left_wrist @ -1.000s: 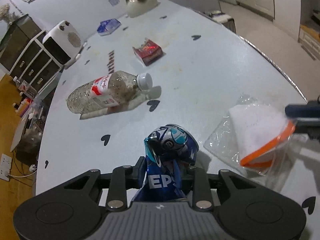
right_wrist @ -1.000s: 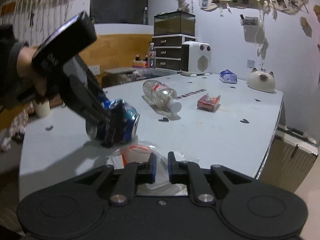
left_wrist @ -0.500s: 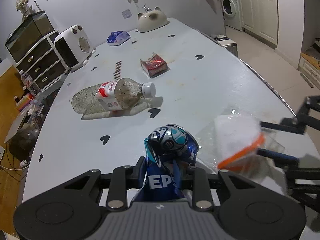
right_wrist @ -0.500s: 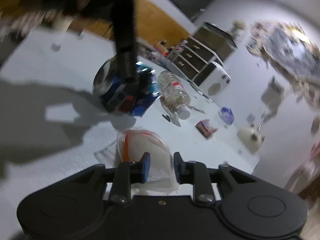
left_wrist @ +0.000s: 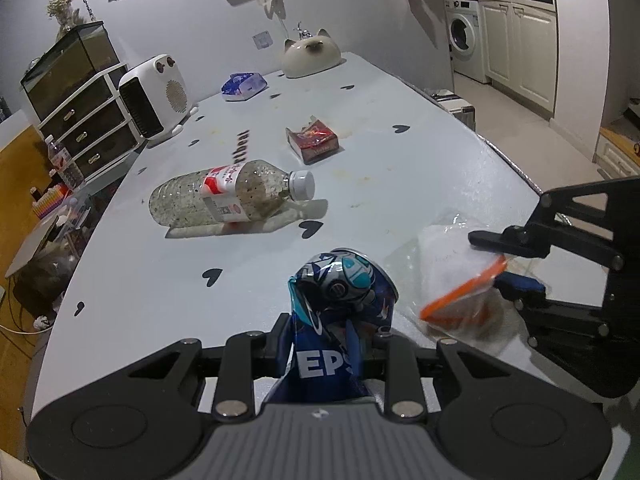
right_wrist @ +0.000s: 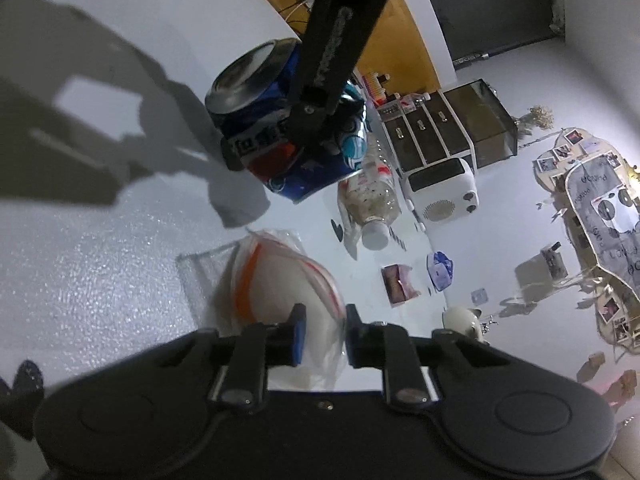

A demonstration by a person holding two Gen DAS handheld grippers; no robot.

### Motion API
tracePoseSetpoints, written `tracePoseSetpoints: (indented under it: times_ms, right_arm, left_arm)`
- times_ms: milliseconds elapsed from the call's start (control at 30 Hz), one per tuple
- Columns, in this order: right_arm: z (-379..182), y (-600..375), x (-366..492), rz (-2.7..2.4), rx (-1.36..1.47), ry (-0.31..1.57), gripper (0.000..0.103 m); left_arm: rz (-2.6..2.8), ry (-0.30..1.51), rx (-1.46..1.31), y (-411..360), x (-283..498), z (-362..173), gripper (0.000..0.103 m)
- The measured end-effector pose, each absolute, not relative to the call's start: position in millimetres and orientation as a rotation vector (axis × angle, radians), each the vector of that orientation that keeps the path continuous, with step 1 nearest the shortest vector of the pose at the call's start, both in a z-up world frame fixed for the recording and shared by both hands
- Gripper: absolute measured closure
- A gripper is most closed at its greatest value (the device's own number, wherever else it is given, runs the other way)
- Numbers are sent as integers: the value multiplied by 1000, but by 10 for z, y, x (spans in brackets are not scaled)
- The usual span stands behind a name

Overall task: Collect trash
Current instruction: 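Lift the Pepsi can with the left tool while the right tool lifts the plastic bag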

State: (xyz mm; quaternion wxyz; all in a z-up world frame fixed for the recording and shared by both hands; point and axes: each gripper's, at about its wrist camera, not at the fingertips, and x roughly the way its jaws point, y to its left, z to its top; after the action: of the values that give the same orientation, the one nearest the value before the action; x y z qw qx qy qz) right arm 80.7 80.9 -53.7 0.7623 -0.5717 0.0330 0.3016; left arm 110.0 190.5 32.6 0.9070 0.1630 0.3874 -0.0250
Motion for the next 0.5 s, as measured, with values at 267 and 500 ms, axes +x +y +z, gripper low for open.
tracePoseSetpoints:
  times_ms: [267,500]
  right_arm:
    - [-165,649,952,650,-867,232,97]
    - [170,345,1045,625,-541,321,97]
  left_arm:
    - [-26,717,256,1950,966,394,73]
    - [-5,644,202,1904,848,518,73]
